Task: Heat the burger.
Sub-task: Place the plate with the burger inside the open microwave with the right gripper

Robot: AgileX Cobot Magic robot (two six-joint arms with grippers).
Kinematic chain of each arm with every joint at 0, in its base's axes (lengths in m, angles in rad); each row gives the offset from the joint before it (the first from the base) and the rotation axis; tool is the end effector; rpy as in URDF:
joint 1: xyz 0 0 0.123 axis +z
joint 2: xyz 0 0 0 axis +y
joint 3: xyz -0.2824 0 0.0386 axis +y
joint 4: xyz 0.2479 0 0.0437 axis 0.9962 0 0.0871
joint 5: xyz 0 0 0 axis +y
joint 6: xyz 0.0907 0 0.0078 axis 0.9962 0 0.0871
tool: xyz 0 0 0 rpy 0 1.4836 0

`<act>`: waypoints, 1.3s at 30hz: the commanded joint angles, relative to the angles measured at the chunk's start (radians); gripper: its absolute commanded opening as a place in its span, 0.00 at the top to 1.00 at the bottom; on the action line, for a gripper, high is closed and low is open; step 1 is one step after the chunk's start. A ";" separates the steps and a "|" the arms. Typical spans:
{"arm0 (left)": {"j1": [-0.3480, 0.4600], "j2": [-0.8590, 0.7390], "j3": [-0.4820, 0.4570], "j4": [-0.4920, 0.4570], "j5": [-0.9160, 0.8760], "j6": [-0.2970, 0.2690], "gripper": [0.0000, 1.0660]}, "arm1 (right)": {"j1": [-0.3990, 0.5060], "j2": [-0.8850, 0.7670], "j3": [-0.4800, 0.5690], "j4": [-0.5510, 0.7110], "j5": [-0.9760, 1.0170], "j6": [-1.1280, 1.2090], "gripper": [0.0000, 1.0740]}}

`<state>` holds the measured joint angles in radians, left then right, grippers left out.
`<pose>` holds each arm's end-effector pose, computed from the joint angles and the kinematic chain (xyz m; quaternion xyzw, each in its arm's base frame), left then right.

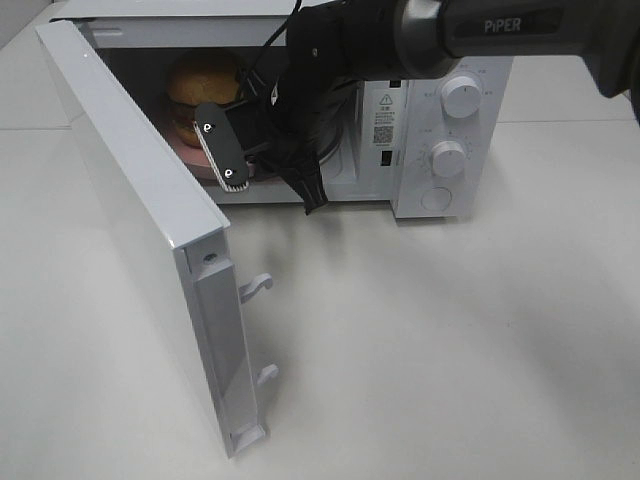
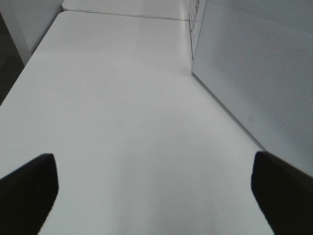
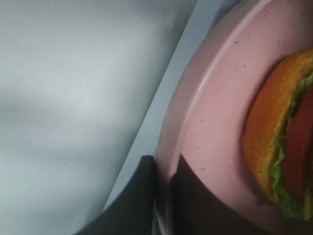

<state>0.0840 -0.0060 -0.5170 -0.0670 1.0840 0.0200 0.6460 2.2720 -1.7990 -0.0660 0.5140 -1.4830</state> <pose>-0.0084 -0.0061 0.2801 -0.0252 0.8525 -0.0063 0.5221 0.4081 0.3039 0.1686 -0.8359 0.4386 -0.1564 0.2906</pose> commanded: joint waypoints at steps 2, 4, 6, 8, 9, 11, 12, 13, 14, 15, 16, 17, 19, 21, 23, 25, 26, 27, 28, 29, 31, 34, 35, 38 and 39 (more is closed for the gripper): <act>0.002 -0.011 0.002 0.004 -0.013 -0.001 0.06 | -0.016 0.028 -0.103 -0.030 -0.015 0.077 0.96; 0.002 -0.011 0.002 0.004 -0.013 -0.001 0.06 | -0.026 0.046 -0.143 -0.048 0.013 0.091 0.96; 0.002 -0.011 0.002 0.004 -0.013 -0.001 0.06 | -0.028 0.061 -0.170 -0.048 0.030 0.095 0.95; 0.002 -0.011 0.002 0.004 -0.013 -0.001 0.06 | -0.036 0.070 -0.192 -0.050 0.039 0.095 0.95; 0.002 -0.011 0.002 0.004 -0.013 -0.001 0.06 | -0.039 0.072 -0.195 -0.051 0.040 0.095 0.95; 0.002 -0.011 0.002 0.004 -0.013 -0.001 0.06 | -0.039 0.075 -0.195 -0.056 0.037 0.095 0.95; 0.002 -0.011 0.002 0.004 -0.013 -0.001 0.06 | -0.039 0.075 -0.195 -0.056 0.037 0.095 0.95; 0.002 -0.011 0.002 0.004 -0.013 -0.001 0.06 | -0.050 0.079 -0.195 -0.063 0.039 0.099 0.95; 0.002 -0.011 0.002 0.004 -0.013 -0.001 0.06 | -0.051 0.084 -0.195 -0.063 0.042 0.105 0.95; 0.002 -0.011 0.002 0.004 -0.013 -0.001 0.06 | -0.051 0.084 -0.195 -0.063 0.042 0.105 0.95; 0.002 -0.011 0.002 0.004 -0.013 -0.001 0.06 | -0.051 0.087 -0.195 -0.071 0.043 0.121 0.94; 0.002 -0.011 0.002 0.004 -0.013 -0.001 0.06 | -0.051 0.087 -0.195 -0.074 0.045 0.128 0.94; 0.002 -0.011 0.002 0.004 -0.013 -0.001 0.06 | -0.051 0.087 -0.195 -0.074 0.044 0.128 0.94; 0.002 -0.011 0.002 0.004 -0.013 -0.001 0.06 | -0.051 0.087 -0.195 -0.074 0.040 0.128 0.93; 0.002 -0.011 0.002 0.004 -0.013 -0.001 0.06 | -0.051 0.087 -0.195 -0.074 0.040 0.128 0.93; 0.002 -0.011 0.002 0.004 -0.013 -0.001 0.06 | -0.051 0.087 -0.195 -0.074 0.040 0.128 0.92; 0.002 -0.011 0.002 0.004 -0.013 -0.001 0.06 | -0.051 0.087 -0.195 -0.074 0.040 0.128 0.92; 0.002 -0.011 0.002 0.004 -0.013 -0.001 0.06 | -0.051 0.087 -0.195 -0.074 0.040 0.130 0.90; 0.002 -0.011 0.002 0.004 -0.013 -0.001 0.06 | -0.051 0.087 -0.195 -0.074 0.040 0.143 0.88; 0.002 -0.011 0.002 0.004 -0.013 -0.001 0.06 | -0.051 0.087 -0.195 -0.074 0.040 0.143 0.88; 0.002 -0.011 0.002 0.004 -0.013 -0.001 0.06 | -0.051 0.087 -0.195 -0.074 0.040 0.152 0.86; 0.002 -0.011 0.002 0.004 -0.013 -0.001 0.06 | -0.051 0.087 -0.195 -0.074 0.040 0.183 0.80; 0.002 -0.011 0.002 0.004 -0.013 -0.001 0.06 | -0.051 0.087 -0.195 -0.074 0.040 0.198 0.75; 0.002 -0.011 0.002 0.004 -0.013 -0.001 0.06 | -0.051 0.087 -0.195 -0.074 0.040 0.203 0.67; 0.002 -0.011 0.002 0.004 -0.013 -0.001 0.06 | -0.051 0.087 -0.195 -0.074 0.040 0.212 0.64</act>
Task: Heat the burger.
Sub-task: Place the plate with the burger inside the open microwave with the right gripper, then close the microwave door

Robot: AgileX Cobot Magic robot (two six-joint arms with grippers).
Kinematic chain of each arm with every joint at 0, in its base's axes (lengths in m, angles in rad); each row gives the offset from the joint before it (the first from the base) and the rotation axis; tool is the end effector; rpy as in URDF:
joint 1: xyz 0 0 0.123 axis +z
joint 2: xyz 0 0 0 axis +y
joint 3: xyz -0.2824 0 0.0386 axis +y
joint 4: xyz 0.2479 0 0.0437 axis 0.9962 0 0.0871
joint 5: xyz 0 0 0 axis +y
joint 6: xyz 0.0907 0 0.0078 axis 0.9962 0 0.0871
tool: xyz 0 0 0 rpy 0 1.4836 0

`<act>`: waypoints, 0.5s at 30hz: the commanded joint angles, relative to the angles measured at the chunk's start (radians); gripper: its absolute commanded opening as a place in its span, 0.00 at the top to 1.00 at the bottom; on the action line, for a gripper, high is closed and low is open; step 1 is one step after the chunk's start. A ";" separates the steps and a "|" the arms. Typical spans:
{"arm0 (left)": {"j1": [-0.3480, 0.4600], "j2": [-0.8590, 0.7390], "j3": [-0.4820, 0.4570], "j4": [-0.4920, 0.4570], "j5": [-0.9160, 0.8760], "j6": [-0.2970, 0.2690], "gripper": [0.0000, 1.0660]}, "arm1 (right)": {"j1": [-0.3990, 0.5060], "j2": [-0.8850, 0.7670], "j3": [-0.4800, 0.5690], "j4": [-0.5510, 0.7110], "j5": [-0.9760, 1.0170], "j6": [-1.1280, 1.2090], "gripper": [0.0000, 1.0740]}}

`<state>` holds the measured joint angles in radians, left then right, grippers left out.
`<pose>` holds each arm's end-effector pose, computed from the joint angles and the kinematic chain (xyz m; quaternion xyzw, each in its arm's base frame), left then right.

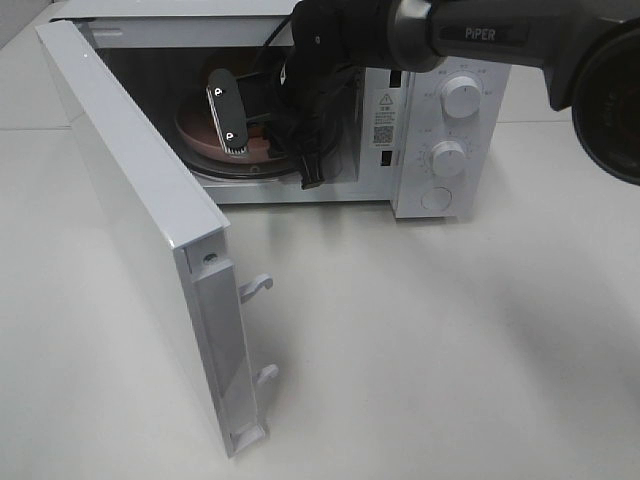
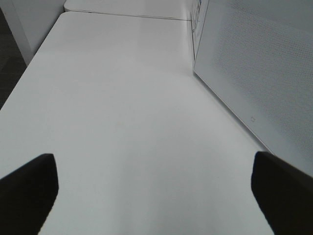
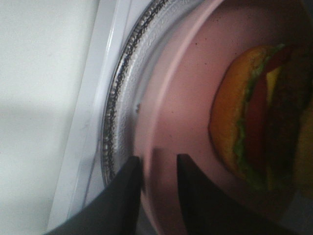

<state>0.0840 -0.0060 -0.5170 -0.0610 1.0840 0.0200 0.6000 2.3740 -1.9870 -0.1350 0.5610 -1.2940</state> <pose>-0.0084 -0.0056 0.2801 -0.0254 0.8525 -0.0033 0.5220 0.4456 0.2969 0.1695 -0.7833 0.5131 -0.1683 0.3079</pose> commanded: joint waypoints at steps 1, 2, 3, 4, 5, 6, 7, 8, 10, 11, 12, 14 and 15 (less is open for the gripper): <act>0.002 -0.011 0.002 -0.002 -0.013 -0.001 0.06 | -0.005 -0.015 -0.007 -0.005 -0.007 0.023 0.64; 0.002 -0.011 0.002 -0.002 -0.013 -0.001 0.06 | -0.005 -0.015 -0.007 -0.005 -0.007 0.037 0.63; 0.002 -0.011 0.002 -0.002 -0.013 -0.001 0.06 | -0.005 -0.015 -0.007 -0.005 -0.007 0.037 0.63; 0.002 -0.011 0.002 -0.002 -0.013 -0.001 0.06 | -0.005 -0.015 -0.007 -0.005 -0.007 0.046 0.62; 0.002 -0.011 0.002 -0.002 -0.013 -0.001 0.06 | -0.004 -0.015 -0.004 -0.005 -0.010 0.061 0.62; 0.002 -0.011 0.002 -0.002 -0.013 -0.001 0.06 | -0.004 -0.015 -0.004 -0.005 -0.010 0.061 0.62; 0.002 -0.011 0.002 -0.002 -0.013 -0.001 0.06 | -0.002 -0.015 0.000 -0.005 -0.010 0.063 0.62; 0.002 -0.011 0.002 -0.002 -0.013 -0.001 0.06 | -0.002 -0.015 0.006 -0.005 -0.011 0.063 0.62; 0.002 -0.011 0.002 -0.002 -0.013 -0.001 0.06 | -0.002 -0.015 0.010 -0.005 -0.011 0.071 0.62; 0.002 -0.011 0.002 -0.002 -0.013 -0.001 0.06 | -0.002 -0.015 0.010 -0.005 -0.011 0.071 0.62; 0.002 -0.011 0.002 -0.002 -0.013 -0.001 0.06 | -0.002 -0.015 0.016 -0.005 -0.018 0.078 0.62; 0.002 -0.011 0.002 -0.002 -0.013 -0.001 0.06 | -0.002 -0.024 0.027 -0.005 -0.030 0.087 0.62; 0.002 -0.011 0.002 -0.002 -0.013 -0.001 0.06 | 0.001 -0.036 0.043 -0.005 -0.037 0.087 0.62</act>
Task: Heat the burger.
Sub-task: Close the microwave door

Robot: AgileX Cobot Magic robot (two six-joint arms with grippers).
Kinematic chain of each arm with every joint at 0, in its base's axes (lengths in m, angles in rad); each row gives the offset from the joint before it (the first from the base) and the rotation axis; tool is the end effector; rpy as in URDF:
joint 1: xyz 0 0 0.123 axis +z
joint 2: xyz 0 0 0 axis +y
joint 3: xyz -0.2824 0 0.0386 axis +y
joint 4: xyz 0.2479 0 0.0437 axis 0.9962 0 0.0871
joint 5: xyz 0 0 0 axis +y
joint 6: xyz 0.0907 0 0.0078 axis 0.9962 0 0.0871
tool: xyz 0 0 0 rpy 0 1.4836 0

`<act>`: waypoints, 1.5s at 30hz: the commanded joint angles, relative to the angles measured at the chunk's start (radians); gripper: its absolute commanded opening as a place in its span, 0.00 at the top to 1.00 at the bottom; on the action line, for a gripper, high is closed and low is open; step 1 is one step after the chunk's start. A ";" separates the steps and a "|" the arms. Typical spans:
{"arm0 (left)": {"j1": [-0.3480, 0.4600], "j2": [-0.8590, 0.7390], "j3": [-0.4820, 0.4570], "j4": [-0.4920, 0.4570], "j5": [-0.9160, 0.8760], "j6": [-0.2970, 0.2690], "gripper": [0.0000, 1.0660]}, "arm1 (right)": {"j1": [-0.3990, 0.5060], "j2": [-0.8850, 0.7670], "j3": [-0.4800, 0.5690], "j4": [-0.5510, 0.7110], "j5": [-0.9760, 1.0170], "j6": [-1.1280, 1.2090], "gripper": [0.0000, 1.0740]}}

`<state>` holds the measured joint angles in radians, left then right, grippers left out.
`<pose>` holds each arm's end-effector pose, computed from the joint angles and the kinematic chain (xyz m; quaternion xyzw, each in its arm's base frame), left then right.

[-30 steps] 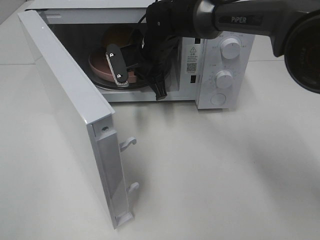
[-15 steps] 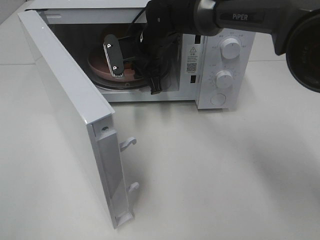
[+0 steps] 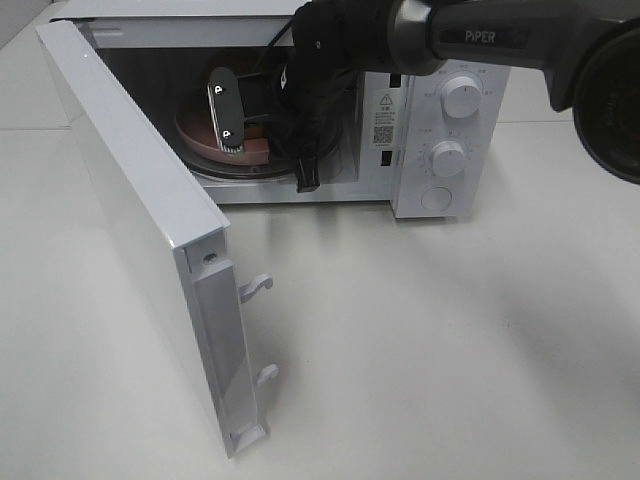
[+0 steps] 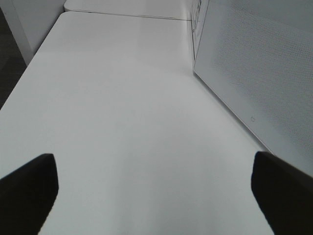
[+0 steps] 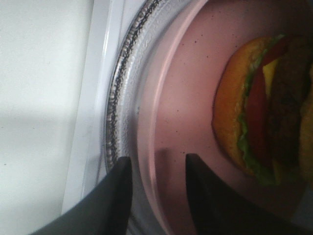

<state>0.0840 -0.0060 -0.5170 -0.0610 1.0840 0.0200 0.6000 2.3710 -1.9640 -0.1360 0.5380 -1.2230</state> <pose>-0.0084 -0.0056 0.2801 -0.0254 0.8525 -0.0033 0.5220 0.4443 0.2963 0.1655 -0.7651 0.5391 -0.1572 0.3152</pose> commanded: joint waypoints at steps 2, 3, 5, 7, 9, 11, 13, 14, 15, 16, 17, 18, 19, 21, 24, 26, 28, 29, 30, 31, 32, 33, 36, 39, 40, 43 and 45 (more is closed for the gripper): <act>0.002 -0.011 0.002 -0.002 -0.013 -0.001 0.06 | 0.004 -0.041 0.031 -0.008 -0.021 0.016 0.62; 0.002 -0.011 0.002 -0.002 -0.013 -0.001 0.06 | 0.004 -0.062 0.057 -0.011 -0.039 0.016 0.61; 0.002 -0.011 0.002 -0.002 -0.013 -0.001 0.06 | 0.004 -0.072 0.070 -0.011 -0.049 0.016 0.60; 0.002 -0.011 0.002 -0.002 -0.013 -0.001 0.06 | 0.004 -0.089 0.100 -0.011 -0.056 0.018 0.58; 0.002 -0.011 0.002 -0.002 -0.013 -0.001 0.06 | 0.004 -0.107 0.143 -0.011 -0.062 0.020 0.54; 0.002 -0.011 0.002 -0.002 -0.013 -0.001 0.06 | 0.005 -0.123 0.170 -0.010 -0.074 0.022 0.52; 0.002 -0.011 0.002 -0.002 -0.013 -0.001 0.06 | 0.005 -0.143 0.200 -0.010 -0.095 0.027 0.49; 0.002 -0.011 0.002 -0.002 -0.013 -0.001 0.06 | 0.005 -0.153 0.223 -0.010 -0.106 0.032 0.47; 0.002 -0.011 0.002 -0.002 -0.013 -0.001 0.06 | 0.005 -0.153 0.223 -0.010 -0.106 0.032 0.47; 0.002 -0.011 0.002 -0.002 -0.013 -0.001 0.06 | 0.005 -0.173 0.253 -0.010 -0.120 0.057 0.44; 0.002 -0.011 0.002 -0.002 -0.013 -0.001 0.06 | 0.005 -0.173 0.253 -0.010 -0.120 0.057 0.44; 0.002 -0.011 0.002 -0.002 -0.013 -0.001 0.06 | 0.005 -0.185 0.283 -0.011 -0.132 0.080 0.41; 0.002 -0.011 0.002 -0.002 -0.013 -0.001 0.06 | 0.005 -0.192 0.295 -0.011 -0.139 0.094 0.39; 0.002 -0.011 0.002 -0.002 -0.013 -0.001 0.06 | 0.007 -0.203 0.319 -0.011 -0.158 0.116 0.34; 0.002 -0.011 0.002 -0.002 -0.013 -0.001 0.06 | 0.007 -0.231 0.361 -0.011 -0.189 0.143 0.27; 0.002 -0.011 0.002 -0.002 -0.013 -0.001 0.06 | 0.008 -0.245 0.387 -0.011 -0.202 0.144 0.24; 0.002 -0.011 0.002 -0.002 -0.013 -0.001 0.06 | 0.008 -0.252 0.398 -0.011 -0.211 0.146 0.24; 0.002 -0.011 0.002 -0.002 -0.013 -0.001 0.06 | 0.008 -0.271 0.428 -0.011 -0.225 0.158 0.23; 0.002 -0.011 0.002 -0.002 -0.013 -0.001 0.06 | 0.008 -0.288 0.454 -0.011 -0.232 0.175 0.23; 0.002 -0.011 0.002 -0.002 -0.013 -0.001 0.06 | 0.008 -0.288 0.454 -0.011 -0.232 0.175 0.23; 0.002 -0.011 0.002 -0.002 -0.013 -0.001 0.06 | 0.009 -0.299 0.470 -0.011 -0.238 0.182 0.23; 0.002 -0.011 0.002 -0.002 -0.013 -0.001 0.06 | 0.009 -0.299 0.470 -0.011 -0.238 0.182 0.23; 0.002 -0.011 0.002 -0.002 -0.013 -0.001 0.06 | 0.010 -0.331 0.519 -0.031 -0.252 0.186 0.23; 0.002 -0.011 0.002 -0.002 -0.013 -0.001 0.06 | 0.010 -0.374 0.583 -0.037 -0.265 0.188 0.24; 0.002 -0.011 0.002 -0.002 -0.013 -0.001 0.06 | 0.010 -0.388 0.597 -0.037 -0.268 0.188 0.25; 0.002 -0.011 0.002 -0.002 -0.013 -0.001 0.06 | 0.010 -0.440 0.672 -0.037 -0.292 0.190 0.26; 0.002 -0.011 0.002 -0.002 -0.013 -0.001 0.06 | 0.010 -0.452 0.686 -0.037 -0.299 0.190 0.26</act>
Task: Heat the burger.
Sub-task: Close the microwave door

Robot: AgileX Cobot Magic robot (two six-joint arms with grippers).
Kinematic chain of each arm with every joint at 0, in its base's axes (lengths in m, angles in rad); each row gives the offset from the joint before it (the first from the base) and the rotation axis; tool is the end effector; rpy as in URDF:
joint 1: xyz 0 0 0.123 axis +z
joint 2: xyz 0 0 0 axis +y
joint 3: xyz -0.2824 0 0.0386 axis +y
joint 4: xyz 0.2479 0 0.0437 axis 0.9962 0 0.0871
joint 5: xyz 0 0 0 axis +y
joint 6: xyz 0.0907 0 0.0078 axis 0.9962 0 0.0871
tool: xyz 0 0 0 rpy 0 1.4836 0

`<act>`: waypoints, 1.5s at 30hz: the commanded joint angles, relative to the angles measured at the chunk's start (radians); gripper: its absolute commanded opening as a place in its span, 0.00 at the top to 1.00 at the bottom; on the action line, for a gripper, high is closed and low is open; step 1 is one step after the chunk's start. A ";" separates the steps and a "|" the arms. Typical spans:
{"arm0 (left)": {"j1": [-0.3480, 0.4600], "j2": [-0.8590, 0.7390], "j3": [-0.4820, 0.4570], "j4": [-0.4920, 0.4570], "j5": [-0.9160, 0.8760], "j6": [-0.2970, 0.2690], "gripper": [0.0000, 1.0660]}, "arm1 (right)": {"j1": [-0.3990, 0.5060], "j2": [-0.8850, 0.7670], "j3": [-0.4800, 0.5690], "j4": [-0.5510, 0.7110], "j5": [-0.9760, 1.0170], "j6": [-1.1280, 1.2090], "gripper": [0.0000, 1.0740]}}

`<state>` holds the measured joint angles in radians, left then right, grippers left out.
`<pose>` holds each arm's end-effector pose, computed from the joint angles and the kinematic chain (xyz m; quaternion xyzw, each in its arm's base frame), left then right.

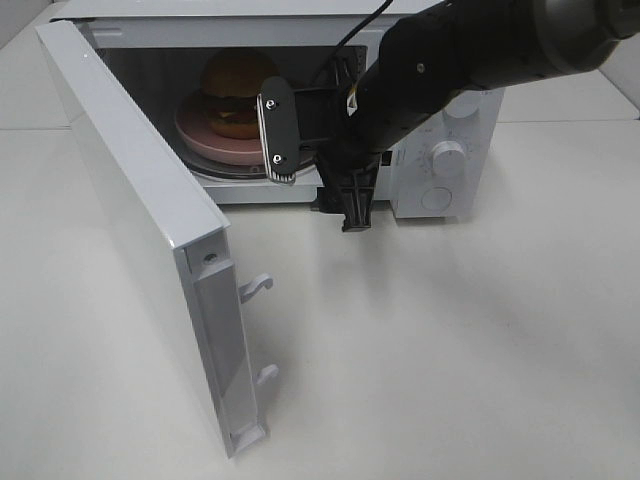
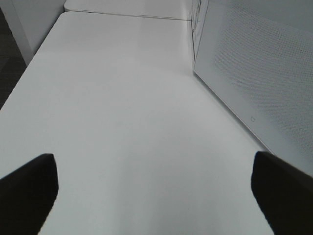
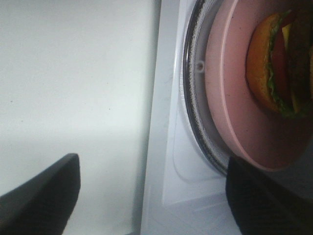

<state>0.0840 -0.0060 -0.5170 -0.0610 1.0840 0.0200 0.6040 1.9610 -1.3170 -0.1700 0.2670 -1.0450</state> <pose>-0.0084 -0.0056 0.2801 -0.0254 0.8525 -0.0033 0.5220 0.3559 0.2406 0.1890 -0.7273 0.5799 -0.1290 0.3437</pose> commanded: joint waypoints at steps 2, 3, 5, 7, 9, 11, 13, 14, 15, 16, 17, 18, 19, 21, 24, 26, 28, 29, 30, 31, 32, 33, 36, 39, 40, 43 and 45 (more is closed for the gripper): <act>0.002 -0.011 0.002 -0.002 -0.013 -0.001 0.06 | 0.006 -0.072 0.071 -0.003 -0.042 0.019 0.26; 0.002 -0.011 0.002 -0.002 -0.013 -0.001 0.06 | 0.006 -0.104 0.105 -0.003 -0.078 0.049 0.26; 0.002 -0.011 0.002 -0.002 -0.013 -0.001 0.06 | 0.006 -0.117 0.121 -0.002 -0.096 0.073 0.26; 0.002 -0.011 0.002 -0.002 -0.013 -0.001 0.06 | 0.006 -0.143 0.148 -0.002 -0.127 0.153 0.26; 0.002 -0.011 0.002 -0.002 -0.013 -0.001 0.06 | 0.006 -0.174 0.173 -0.002 -0.124 0.207 0.26; 0.002 -0.011 0.002 -0.002 -0.013 -0.001 0.06 | 0.006 -0.185 0.188 -0.002 -0.121 0.229 0.27; 0.002 -0.011 0.002 -0.002 -0.013 -0.001 0.06 | 0.006 -0.241 0.263 -0.002 -0.121 0.297 0.28; 0.002 -0.011 0.002 -0.002 -0.013 -0.001 0.06 | 0.006 -0.241 0.263 -0.002 -0.121 0.297 0.28; 0.002 -0.011 0.002 -0.002 -0.013 -0.001 0.06 | 0.006 -0.254 0.279 -0.002 -0.121 0.315 0.28; 0.002 -0.011 0.002 -0.002 -0.013 -0.001 0.06 | 0.006 -0.284 0.314 -0.002 -0.121 0.355 0.28; 0.002 -0.011 0.002 -0.002 -0.013 -0.001 0.06 | 0.006 -0.284 0.314 -0.002 -0.121 0.355 0.28; 0.002 -0.011 0.002 -0.002 -0.013 -0.001 0.06 | 0.006 -0.318 0.347 0.001 -0.119 0.420 0.29; 0.002 -0.011 0.002 -0.002 -0.013 -0.001 0.06 | 0.006 -0.318 0.347 0.001 -0.119 0.420 0.29; 0.002 -0.011 0.002 -0.002 -0.013 -0.001 0.06 | 0.006 -0.369 0.381 0.001 -0.091 0.530 0.29; 0.002 -0.011 0.002 -0.002 -0.013 -0.001 0.06 | 0.006 -0.402 0.400 0.001 -0.066 0.624 0.29; 0.002 -0.011 0.002 -0.002 -0.013 -0.001 0.06 | 0.006 -0.444 0.419 -0.001 -0.030 0.762 0.29; 0.002 -0.011 0.002 -0.002 -0.013 -0.001 0.06 | 0.005 -0.471 0.425 -0.001 0.014 0.850 0.29; 0.002 -0.011 0.002 -0.002 -0.013 -0.001 0.06 | 0.003 -0.479 0.425 -0.001 0.036 0.882 0.29; 0.002 -0.011 0.002 -0.002 -0.013 -0.001 0.06 | 0.003 -0.479 0.425 -0.001 0.036 0.882 0.29; 0.002 -0.011 0.002 -0.002 -0.013 -0.001 0.06 | 0.003 -0.499 0.425 -0.002 0.084 0.946 0.29; 0.002 -0.011 0.002 -0.002 -0.013 -0.001 0.06 | 0.003 -0.510 0.425 -0.002 0.111 0.972 0.29; 0.002 -0.011 0.002 -0.002 -0.013 -0.001 0.06 | 0.003 -0.510 0.425 -0.002 0.111 0.972 0.29; 0.002 -0.011 0.002 -0.002 -0.013 -0.001 0.06 | 0.003 -0.542 0.425 -0.001 0.207 1.025 0.29; 0.002 -0.011 0.002 -0.002 -0.013 -0.001 0.06 | 0.003 -0.599 0.423 0.008 0.347 1.080 0.29; 0.002 -0.011 0.002 -0.002 -0.013 -0.001 0.06 | 0.003 -0.617 0.423 0.008 0.385 1.093 0.29; 0.002 -0.011 0.002 -0.002 -0.013 -0.001 0.06 | 0.003 -0.653 0.423 0.005 0.449 1.106 0.29; 0.002 -0.011 0.002 -0.002 -0.013 -0.001 0.06 | 0.003 -0.723 0.423 0.004 0.531 1.107 0.29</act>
<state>0.0840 -0.0060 -0.5170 -0.0610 1.0840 0.0200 0.6050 1.2980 -0.8930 -0.1670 0.7150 0.0500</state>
